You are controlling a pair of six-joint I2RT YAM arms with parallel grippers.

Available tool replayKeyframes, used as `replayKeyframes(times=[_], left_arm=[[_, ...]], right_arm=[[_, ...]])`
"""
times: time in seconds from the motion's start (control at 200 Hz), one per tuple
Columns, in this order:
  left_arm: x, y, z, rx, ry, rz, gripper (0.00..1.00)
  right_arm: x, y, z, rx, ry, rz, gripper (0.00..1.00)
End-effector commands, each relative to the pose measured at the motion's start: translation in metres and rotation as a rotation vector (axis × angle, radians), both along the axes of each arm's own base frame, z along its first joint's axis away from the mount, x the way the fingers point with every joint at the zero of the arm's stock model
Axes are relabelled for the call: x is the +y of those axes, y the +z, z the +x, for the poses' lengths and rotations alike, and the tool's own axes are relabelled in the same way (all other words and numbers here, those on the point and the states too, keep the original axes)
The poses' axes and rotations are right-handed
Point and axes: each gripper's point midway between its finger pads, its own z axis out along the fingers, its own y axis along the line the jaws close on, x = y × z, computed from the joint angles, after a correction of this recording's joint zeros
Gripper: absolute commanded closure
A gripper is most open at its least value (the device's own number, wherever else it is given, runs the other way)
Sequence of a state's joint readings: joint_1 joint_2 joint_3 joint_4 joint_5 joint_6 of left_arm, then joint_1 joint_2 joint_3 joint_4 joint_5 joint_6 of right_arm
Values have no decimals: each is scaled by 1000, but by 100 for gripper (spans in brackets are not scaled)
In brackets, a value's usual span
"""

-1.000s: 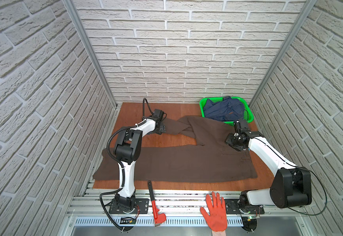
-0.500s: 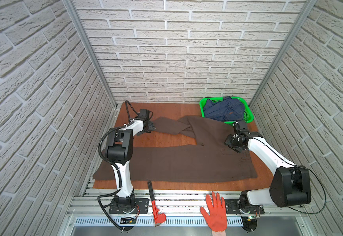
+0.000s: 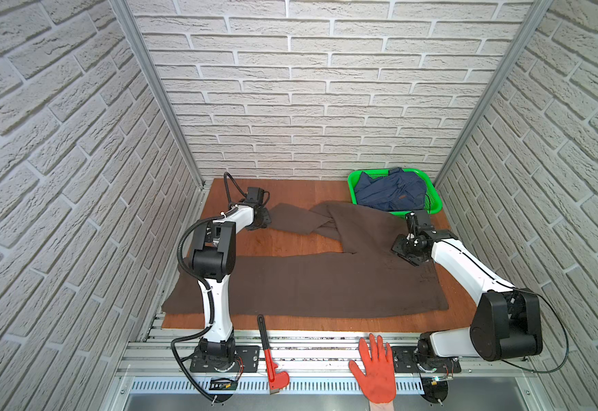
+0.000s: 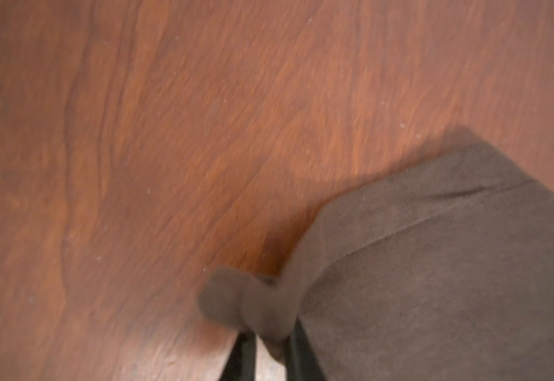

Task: Fold and stack the trousers
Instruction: Flatten out the trousers at the center of the table.

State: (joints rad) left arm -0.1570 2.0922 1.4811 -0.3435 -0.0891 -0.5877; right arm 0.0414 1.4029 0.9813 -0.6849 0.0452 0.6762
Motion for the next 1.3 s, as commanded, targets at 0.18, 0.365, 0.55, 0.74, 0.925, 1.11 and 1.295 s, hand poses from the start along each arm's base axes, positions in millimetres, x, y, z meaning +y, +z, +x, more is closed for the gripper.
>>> replayKeyframes(times=[0.18, 0.365, 0.55, 0.74, 0.925, 1.11, 1.295], left_arm=[[22, 138, -27, -226, -5, 83, 99], [45, 194, -70, -251, -3, 162, 96], [73, 223, -106, -210, -1, 250, 93], [122, 245, -132, -159, 80, 354, 93], [147, 250, -138, -120, 117, 398, 93], [156, 253, -121, -110, 120, 454, 92], [168, 257, -92, -102, 118, 543, 92]], right_arm=[[-2, 18, 7, -43, 8, -26, 44], [-3, 27, 8, -61, 5, -31, 44], [-6, 29, 4, -48, -5, -50, 44], [-13, 35, 1, -43, -23, -81, 43], [-15, 35, -4, -34, -31, -95, 43], [-16, 32, -9, -16, -27, -100, 43], [-20, 30, -13, 0, -23, -127, 43]])
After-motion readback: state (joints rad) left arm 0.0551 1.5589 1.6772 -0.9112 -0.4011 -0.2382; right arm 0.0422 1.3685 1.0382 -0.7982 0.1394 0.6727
